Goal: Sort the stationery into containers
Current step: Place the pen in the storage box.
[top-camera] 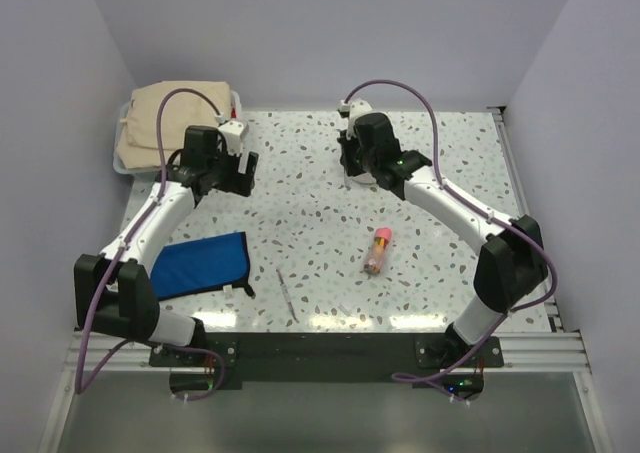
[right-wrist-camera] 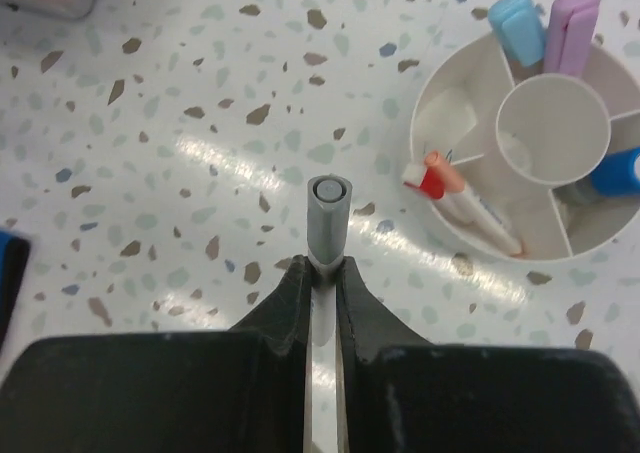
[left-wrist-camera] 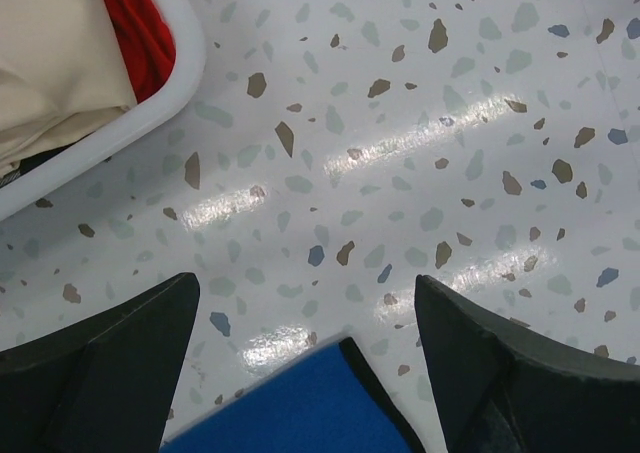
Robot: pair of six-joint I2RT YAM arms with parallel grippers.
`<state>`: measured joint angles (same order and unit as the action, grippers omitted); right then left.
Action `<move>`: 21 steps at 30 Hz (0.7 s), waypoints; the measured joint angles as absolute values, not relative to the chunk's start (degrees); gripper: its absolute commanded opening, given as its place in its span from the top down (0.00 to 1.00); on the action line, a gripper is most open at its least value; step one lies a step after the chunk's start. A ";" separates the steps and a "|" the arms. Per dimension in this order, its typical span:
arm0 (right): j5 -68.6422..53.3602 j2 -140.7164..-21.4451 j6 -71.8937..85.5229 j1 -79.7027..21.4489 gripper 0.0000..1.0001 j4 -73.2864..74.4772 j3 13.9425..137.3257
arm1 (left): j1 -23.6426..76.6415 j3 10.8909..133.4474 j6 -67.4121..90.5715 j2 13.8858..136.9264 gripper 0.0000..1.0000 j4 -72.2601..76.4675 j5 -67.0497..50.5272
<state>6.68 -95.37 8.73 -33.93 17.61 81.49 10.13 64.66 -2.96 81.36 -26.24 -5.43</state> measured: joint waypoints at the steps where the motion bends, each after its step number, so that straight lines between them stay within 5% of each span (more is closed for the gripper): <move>1: 7.14 -95.33 6.59 -33.80 1.00 15.40 80.62 | 10.13 65.06 -3.25 82.00 0.07 -26.24 -5.96; 21: 12.75 -102.54 -15.09 -28.77 1.00 2.20 80.93 | 10.13 71.68 -4.10 90.39 0.08 -23.16 -8.56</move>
<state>12.75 -102.54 -15.09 -28.77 2.20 80.93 10.13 71.68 -4.10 90.39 -23.16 -8.56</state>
